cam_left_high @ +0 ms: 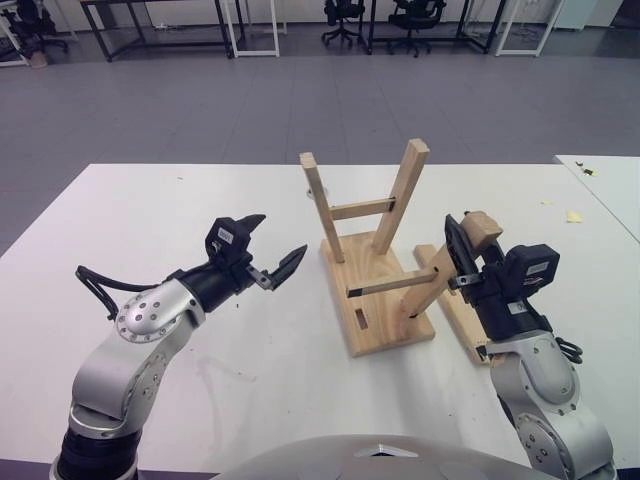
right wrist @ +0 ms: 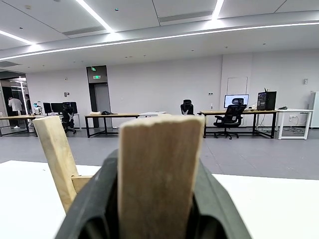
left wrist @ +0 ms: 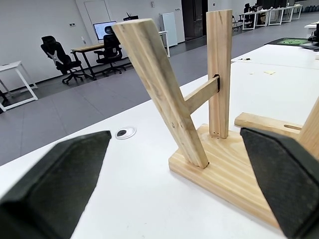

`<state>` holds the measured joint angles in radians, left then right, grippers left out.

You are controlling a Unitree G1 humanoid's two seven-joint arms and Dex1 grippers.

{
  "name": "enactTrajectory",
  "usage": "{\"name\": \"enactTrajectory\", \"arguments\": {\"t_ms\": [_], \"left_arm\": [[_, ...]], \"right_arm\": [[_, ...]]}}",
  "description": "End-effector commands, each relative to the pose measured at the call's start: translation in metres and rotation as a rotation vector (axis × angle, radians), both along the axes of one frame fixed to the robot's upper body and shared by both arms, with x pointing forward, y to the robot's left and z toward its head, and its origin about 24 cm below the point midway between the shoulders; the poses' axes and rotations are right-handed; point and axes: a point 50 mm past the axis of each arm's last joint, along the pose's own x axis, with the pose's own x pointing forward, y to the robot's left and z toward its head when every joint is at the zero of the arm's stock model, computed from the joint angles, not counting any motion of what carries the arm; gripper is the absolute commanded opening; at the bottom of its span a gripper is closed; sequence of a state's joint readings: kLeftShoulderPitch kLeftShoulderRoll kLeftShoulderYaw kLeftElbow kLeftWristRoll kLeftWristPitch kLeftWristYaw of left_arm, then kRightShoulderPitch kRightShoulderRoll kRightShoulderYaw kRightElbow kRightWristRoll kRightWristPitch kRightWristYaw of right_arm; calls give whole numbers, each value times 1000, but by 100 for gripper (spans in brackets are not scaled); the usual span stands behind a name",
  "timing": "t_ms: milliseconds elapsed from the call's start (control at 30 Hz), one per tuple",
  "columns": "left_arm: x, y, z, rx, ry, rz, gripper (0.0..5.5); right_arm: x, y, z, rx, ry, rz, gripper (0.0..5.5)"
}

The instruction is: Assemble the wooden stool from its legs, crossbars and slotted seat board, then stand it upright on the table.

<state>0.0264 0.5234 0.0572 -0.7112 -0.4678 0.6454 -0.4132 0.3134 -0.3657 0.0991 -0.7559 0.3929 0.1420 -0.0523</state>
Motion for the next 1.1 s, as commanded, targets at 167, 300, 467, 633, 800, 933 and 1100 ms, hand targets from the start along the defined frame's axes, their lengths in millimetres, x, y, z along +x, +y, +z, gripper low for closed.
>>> {"name": "enactTrajectory", "arguments": {"t_ms": [167, 300, 467, 633, 800, 933, 1100], "left_arm": [[2, -4, 1, 4, -18, 10, 478], [2, -4, 0, -1, -20, 14, 478], [3, -4, -1, -5, -24, 23, 478], [6, -3, -2, -4, -35, 31, 478], [10, -3, -1, -2, -49, 28, 478], [12, -2, -1, 4, -55, 31, 478], [14, -2, -2, 14, -58, 30, 478]], "right_arm": [[15, -9, -1, -46, 131, 10, 183], [19, -7, 20, -28, 61, 30, 251], [25, -3, 57, -20, -41, 102, 341], [32, -11, 141, 86, -314, 202, 443], [55, -64, 135, 206, -147, -79, 510], [54, -86, 33, 65, 349, -191, 510], [19, -60, -66, -35, 794, 9, 510]]}}
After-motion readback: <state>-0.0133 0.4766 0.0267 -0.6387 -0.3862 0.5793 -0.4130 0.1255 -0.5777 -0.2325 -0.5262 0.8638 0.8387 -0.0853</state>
